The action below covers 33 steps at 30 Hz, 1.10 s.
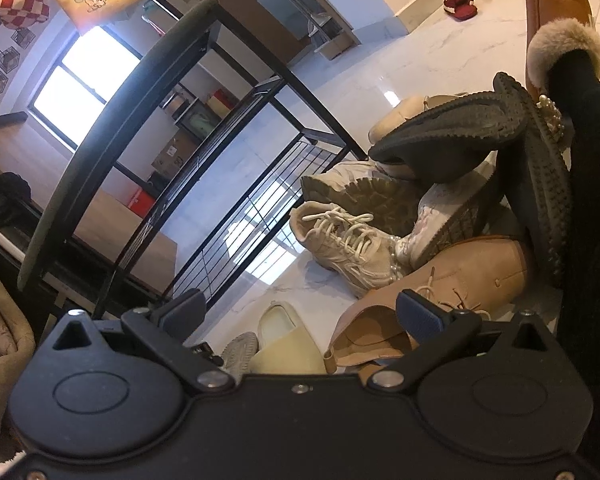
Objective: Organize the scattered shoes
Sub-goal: 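Move the right tool to the upturned clog and grasp its sole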
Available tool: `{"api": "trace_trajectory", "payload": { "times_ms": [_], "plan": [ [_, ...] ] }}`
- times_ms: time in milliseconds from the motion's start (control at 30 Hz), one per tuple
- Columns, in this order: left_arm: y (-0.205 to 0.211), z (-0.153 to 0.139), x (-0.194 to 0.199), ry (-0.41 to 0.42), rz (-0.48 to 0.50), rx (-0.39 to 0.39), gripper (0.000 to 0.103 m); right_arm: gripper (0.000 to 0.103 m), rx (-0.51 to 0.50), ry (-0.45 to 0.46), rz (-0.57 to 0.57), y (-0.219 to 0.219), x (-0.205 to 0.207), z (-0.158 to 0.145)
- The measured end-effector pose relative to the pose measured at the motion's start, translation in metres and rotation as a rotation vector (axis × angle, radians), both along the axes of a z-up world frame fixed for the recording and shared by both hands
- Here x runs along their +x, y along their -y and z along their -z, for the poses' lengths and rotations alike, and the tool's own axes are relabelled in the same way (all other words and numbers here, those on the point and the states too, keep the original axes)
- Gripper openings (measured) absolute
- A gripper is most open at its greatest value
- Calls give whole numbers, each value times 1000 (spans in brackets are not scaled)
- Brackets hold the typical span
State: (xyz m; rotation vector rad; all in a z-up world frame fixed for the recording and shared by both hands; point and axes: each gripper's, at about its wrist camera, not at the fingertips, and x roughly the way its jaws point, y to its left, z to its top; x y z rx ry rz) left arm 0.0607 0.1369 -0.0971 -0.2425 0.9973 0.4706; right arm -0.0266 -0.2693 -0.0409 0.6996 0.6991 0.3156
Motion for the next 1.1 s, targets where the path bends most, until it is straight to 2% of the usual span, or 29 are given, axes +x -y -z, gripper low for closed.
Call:
{"api": "trace_trajectory", "payload": {
  "times_ms": [100, 200, 300, 400, 467, 533, 600, 700, 800, 900, 1100],
  "plan": [
    [1, -23, -6, 22, 5, 28, 102, 103, -16, -5, -37, -6, 6, 0],
    [-1, -48, -15, 19, 3, 17, 102, 103, -31, -23, -115, -25, 20, 6],
    [-5, -76, -28, 32, 65, 36, 102, 103, -46, -42, -193, -44, 34, 12],
    [-8, -100, -44, 40, 141, 114, 102, 103, -34, -71, -269, -68, 48, 20],
    [-13, -111, -53, 17, 202, 159, 102, 103, -18, -91, -319, -94, 54, 26],
    [-20, -116, -56, -18, 233, 188, 102, 103, -15, -110, -350, -114, 61, 32],
    [-34, -124, -63, -11, 237, 210, 102, 103, 8, -145, -411, -144, 72, 43],
    [-54, -130, -69, 20, 209, 185, 102, 103, 125, -261, -520, -184, 88, 70],
    [-72, -125, -72, 35, 164, 130, 102, 103, 268, -400, -564, -212, 95, 98],
    [-90, -113, -65, 8, 144, 42, 102, 103, 386, -521, -522, -228, 95, 125],
    [-100, -120, -70, 43, 168, -16, 102, 103, 413, -683, -357, -236, 88, 166]
  ]
}}
